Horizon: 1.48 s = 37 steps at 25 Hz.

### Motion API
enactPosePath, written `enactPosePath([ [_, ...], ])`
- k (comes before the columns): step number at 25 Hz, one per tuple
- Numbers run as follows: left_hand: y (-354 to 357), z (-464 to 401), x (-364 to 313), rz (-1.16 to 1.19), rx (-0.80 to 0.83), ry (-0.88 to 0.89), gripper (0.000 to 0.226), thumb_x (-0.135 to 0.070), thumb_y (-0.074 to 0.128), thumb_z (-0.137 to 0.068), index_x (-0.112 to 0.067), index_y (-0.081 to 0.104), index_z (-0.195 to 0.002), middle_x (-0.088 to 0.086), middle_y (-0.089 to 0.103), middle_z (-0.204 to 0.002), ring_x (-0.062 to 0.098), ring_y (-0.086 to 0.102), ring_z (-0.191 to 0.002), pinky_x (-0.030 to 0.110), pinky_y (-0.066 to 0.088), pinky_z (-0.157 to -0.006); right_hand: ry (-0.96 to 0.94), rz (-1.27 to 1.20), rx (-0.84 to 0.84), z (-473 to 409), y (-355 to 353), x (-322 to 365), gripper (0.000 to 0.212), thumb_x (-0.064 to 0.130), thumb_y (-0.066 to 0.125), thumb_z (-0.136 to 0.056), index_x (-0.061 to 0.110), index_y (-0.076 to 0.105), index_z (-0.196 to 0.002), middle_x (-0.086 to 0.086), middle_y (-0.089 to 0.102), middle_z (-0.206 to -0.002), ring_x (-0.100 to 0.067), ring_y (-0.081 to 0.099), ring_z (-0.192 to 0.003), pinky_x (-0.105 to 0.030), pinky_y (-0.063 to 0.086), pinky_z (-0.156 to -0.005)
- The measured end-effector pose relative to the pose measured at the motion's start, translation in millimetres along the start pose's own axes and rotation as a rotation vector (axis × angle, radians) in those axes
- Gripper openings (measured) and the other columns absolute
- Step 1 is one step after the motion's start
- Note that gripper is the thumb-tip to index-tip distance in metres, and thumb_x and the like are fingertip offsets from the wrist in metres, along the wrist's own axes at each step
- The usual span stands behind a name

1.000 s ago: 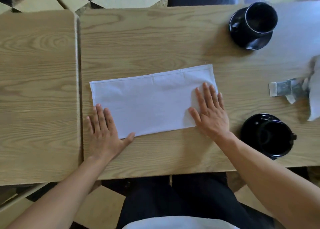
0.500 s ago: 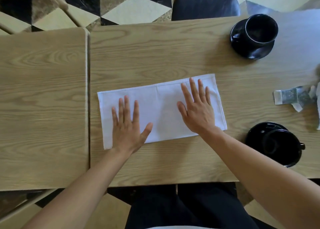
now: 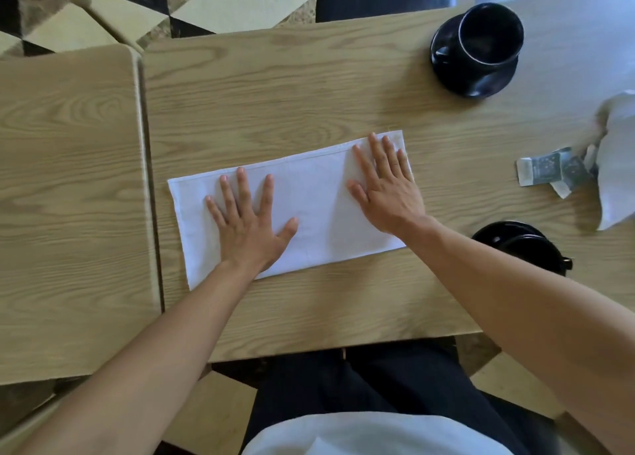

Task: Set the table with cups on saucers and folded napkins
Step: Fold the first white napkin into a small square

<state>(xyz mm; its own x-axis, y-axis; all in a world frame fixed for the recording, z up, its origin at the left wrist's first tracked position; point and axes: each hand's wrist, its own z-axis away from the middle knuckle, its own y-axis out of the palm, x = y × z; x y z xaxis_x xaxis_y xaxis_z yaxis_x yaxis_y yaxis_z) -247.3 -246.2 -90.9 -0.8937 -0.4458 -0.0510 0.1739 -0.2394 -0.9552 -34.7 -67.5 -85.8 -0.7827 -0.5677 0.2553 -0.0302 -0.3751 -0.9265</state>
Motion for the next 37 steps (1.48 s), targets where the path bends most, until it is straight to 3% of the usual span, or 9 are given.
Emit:
enactPosePath([
  [4,-23,-6,-30,0.074,-0.087,0.067,0.077,-0.055,0.045,-0.093,-0.012,0.029,-0.155,0.027,0.018,-0.162,0.042,0.012,-0.152,0.067,0.0,-0.117,0.4,-0.291,-0.311,30,-17,16,0.05,0.018,0.052,-0.092,0.01,0.046,-0.141,-0.015,0.042,-0.148,-0.037,0.041,-0.132,-0.041,0.033,-0.11],
  [8,-42,-25,-107,0.196,-0.239,0.547,0.035,-0.007,0.071,-0.081,-0.005,0.069,-0.116,0.02,0.065,-0.113,0.04,0.062,-0.106,0.055,0.047,-0.098,0.714,-0.328,-0.264,69,-19,10,0.044,0.017,0.055,-0.085,0.011,0.056,-0.128,-0.013,0.056,-0.122,-0.033,0.048,-0.114,-0.037,0.033,-0.099],
  [10,-52,-37,-144,0.287,-0.108,0.736,0.037,0.003,0.066,-0.078,-0.006,0.071,-0.114,0.018,0.065,-0.106,0.039,0.061,-0.096,0.05,0.051,-0.082,0.719,-0.326,-0.222,82,-16,5,0.038,0.02,0.057,-0.086,0.008,0.058,-0.123,-0.013,0.058,-0.117,-0.034,0.05,-0.111,-0.037,0.035,-0.096],
  [14,-58,-56,-192,0.065,0.183,0.954,0.052,-0.002,0.055,-0.082,-0.02,0.062,-0.131,0.005,0.057,-0.131,0.031,0.046,-0.121,0.042,0.04,-0.097,0.74,-0.398,-0.181,96,-12,-1,0.031,0.026,0.055,-0.094,0.006,0.059,-0.117,-0.014,0.064,-0.112,-0.035,0.057,-0.107,-0.041,0.042,-0.092],
  [20,-76,-87,-220,-0.338,0.273,1.246,0.036,-0.012,0.056,-0.072,-0.028,0.066,-0.103,0.001,0.051,-0.119,0.03,0.043,-0.12,0.046,0.029,-0.107,0.774,-0.616,-0.169,115,-21,4,0.024,0.025,0.054,-0.093,0.006,0.062,-0.105,-0.013,0.049,-0.107,-0.033,0.055,-0.092,-0.042,0.048,-0.084],
  [25,-101,-114,-240,-0.698,0.344,1.186,0.023,-0.025,0.054,-0.079,-0.029,0.068,-0.097,-0.001,0.048,-0.107,0.028,0.041,-0.109,0.045,0.032,-0.098,0.694,-0.664,-0.255,128,-35,9,0.024,0.028,0.053,-0.092,0.016,0.043,-0.073,0.002,0.053,-0.075,-0.021,0.048,-0.067,-0.035,0.036,-0.059],
  [30,-153,-161,-231,-0.691,0.449,1.152,0.014,-0.02,0.057,-0.078,-0.027,0.046,-0.072,-0.009,0.057,-0.088,0.021,0.04,-0.099,0.047,0.035,-0.102,0.748,-0.969,-0.381,136,-47,7,0.009,0.024,0.068,-0.091,0.02,0.065,-0.084,0.009,0.069,-0.076,-0.007,0.067,-0.073,-0.026,0.055,-0.067],
  [34,-197,-181,-182,-0.282,0.518,0.94,0.02,0.001,0.056,-0.081,-0.019,0.053,-0.08,-0.003,0.054,-0.084,0.028,0.053,-0.091,0.038,0.046,-0.075,0.699,-1.133,-0.502,126,-64,10,0.006,0.019,0.072,-0.088,0.025,0.07,-0.086,0.013,0.073,-0.076,-0.003,0.07,-0.074,-0.018,0.055,-0.068],
  [37,-240,-179,-129,0.017,0.402,0.706,0.009,-0.006,0.065,-0.085,-0.013,0.069,-0.087,-0.001,0.065,-0.089,0.025,0.06,-0.09,0.037,0.05,-0.077,0.592,-1.175,-0.481,105,-96,15,0.016,0.019,0.074,-0.086,0.026,0.071,-0.1,0.015,0.072,-0.078,0.001,0.067,-0.075,-0.014,0.05,-0.069],
])
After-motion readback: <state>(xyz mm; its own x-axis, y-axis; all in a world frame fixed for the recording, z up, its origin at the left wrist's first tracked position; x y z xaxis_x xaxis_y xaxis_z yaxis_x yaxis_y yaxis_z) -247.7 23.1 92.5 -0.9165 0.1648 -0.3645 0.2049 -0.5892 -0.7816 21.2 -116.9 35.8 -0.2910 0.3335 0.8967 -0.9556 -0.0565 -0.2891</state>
